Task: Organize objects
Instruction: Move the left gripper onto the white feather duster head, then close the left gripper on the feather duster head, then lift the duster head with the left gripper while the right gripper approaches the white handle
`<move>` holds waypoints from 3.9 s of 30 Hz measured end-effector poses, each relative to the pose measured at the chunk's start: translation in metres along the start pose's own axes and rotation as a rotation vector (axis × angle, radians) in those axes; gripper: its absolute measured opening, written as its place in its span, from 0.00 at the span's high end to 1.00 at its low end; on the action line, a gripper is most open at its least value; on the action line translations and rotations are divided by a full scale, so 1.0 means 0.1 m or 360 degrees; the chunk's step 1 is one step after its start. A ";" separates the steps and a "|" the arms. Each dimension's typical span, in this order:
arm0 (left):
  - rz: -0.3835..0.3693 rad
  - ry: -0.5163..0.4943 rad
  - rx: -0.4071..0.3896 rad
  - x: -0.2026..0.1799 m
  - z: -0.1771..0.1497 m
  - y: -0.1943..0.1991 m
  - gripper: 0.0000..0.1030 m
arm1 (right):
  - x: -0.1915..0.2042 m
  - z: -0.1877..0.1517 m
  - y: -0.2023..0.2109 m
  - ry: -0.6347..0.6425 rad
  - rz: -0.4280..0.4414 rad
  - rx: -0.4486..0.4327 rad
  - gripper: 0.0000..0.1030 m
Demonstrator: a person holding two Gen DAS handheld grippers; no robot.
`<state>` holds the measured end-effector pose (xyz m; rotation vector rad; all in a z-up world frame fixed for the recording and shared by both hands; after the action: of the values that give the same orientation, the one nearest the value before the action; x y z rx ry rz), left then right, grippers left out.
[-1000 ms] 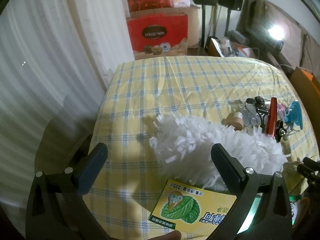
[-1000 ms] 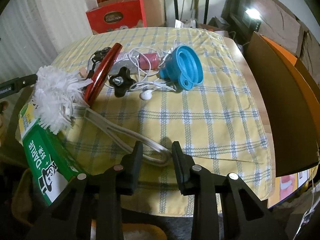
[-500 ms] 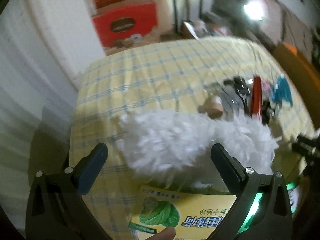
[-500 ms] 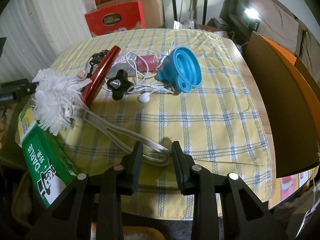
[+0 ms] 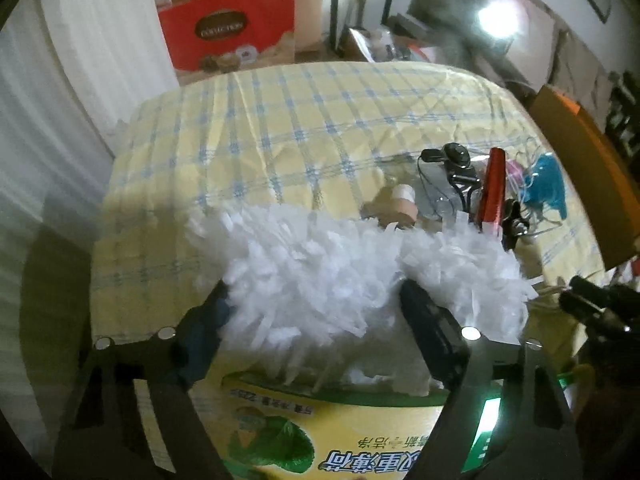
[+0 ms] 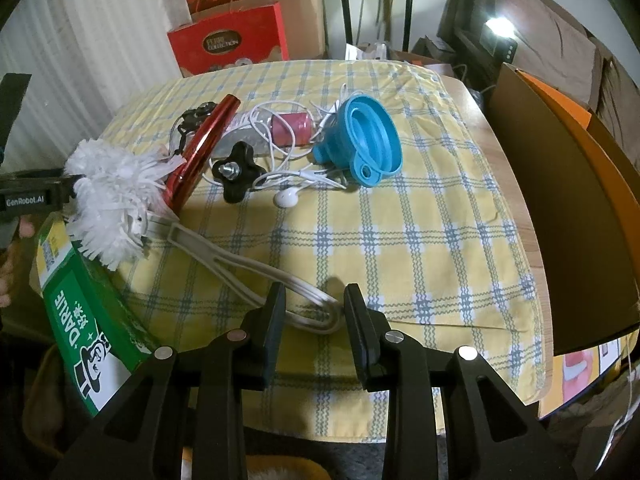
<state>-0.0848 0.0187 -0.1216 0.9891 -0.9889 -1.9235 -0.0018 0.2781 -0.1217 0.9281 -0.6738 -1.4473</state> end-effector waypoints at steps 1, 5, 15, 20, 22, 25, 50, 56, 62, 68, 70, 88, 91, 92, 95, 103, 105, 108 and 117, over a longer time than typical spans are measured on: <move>-0.0005 -0.0002 0.0000 -0.01 -0.01 0.00 0.23 | 0.00 0.00 0.00 -0.0002 0.0000 -0.0004 0.71; 0.0019 -0.0035 -0.0014 -0.05 -0.02 0.00 0.25 | 0.01 0.00 0.00 -0.0004 0.0000 -0.0010 0.71; 0.0092 -0.0195 -0.0092 -0.20 -0.03 -0.03 0.45 | 0.02 -0.01 0.00 -0.0001 -0.0006 -0.0022 0.71; 0.0057 -0.0116 -0.0124 -0.10 0.01 0.00 0.71 | 0.05 -0.02 0.01 0.0001 0.0014 -0.0032 0.71; 0.0147 -0.0173 -0.0136 -0.13 0.01 0.01 0.81 | 0.07 -0.02 0.01 -0.0004 0.0066 -0.0031 0.72; 0.0175 -0.0173 -0.0151 -0.14 -0.01 0.01 0.83 | 0.12 -0.03 0.01 -0.0005 0.0109 -0.0030 0.73; 0.0077 0.0023 -0.0218 -0.08 -0.06 0.16 0.93 | -0.02 -0.01 0.14 -0.0049 0.0138 -0.0105 0.91; 0.0084 0.0025 -0.0219 -0.07 -0.06 0.17 0.93 | -0.06 -0.04 0.17 -0.0016 0.0132 -0.0137 0.88; 0.0091 0.0037 -0.0219 -0.07 -0.08 0.18 0.93 | -0.05 -0.09 0.15 0.0019 0.0130 -0.0144 0.73; 0.0085 0.0043 -0.0223 -0.07 -0.07 0.18 0.93 | 0.06 -0.14 0.14 0.0137 0.0151 -0.0148 0.66; 0.0077 0.0049 -0.0236 -0.07 -0.07 0.20 0.93 | 0.10 -0.16 0.14 0.0171 0.0145 -0.0157 0.56; 0.0068 0.0075 -0.0258 -0.09 -0.07 0.23 0.95 | 0.22 -0.23 0.01 0.0263 0.0070 -0.0153 0.53; 0.0068 0.0071 -0.0267 -0.10 -0.07 0.25 0.96 | 0.22 -0.22 0.01 0.0264 0.0070 -0.0153 0.55; 0.0067 0.0070 -0.0268 -0.11 -0.07 0.26 0.96 | 0.22 -0.22 0.01 0.0260 0.0068 -0.0158 0.55; 0.0059 0.0070 -0.0275 -0.12 -0.07 0.29 0.97 | 0.22 -0.20 0.03 0.0256 0.0070 -0.0175 0.56; 0.0043 0.0078 -0.0301 -0.15 -0.08 0.38 0.98 | 0.19 -0.15 0.14 0.0229 0.0082 -0.0242 0.58; 0.0033 0.0078 -0.0314 -0.16 -0.07 0.42 1.00 | 0.18 -0.13 0.18 0.0222 0.0083 -0.0264 0.58; 0.0026 0.0077 -0.0337 -0.18 -0.06 0.48 1.00 | 0.17 -0.12 0.26 0.0213 0.0091 -0.0299 0.61; 0.0023 0.0076 -0.0368 -0.24 -0.04 0.58 1.00 | 0.11 -0.12 0.26 0.0199 0.0073 -0.0276 0.83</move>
<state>-0.0562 0.0130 -0.0660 0.8870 -0.7251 -1.9422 0.0223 0.2661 -0.1077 0.8546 -0.4665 -1.3716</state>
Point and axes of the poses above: each gripper's, at about its wrist camera, not at the fingertips, and y roughly against the way its jaws point, x to its left, z to its top, the point moved 4 cm from there along -y, roughly the way its jaws point, and after that the axes turned 14 degrees about -z, right-handed, at the moved point
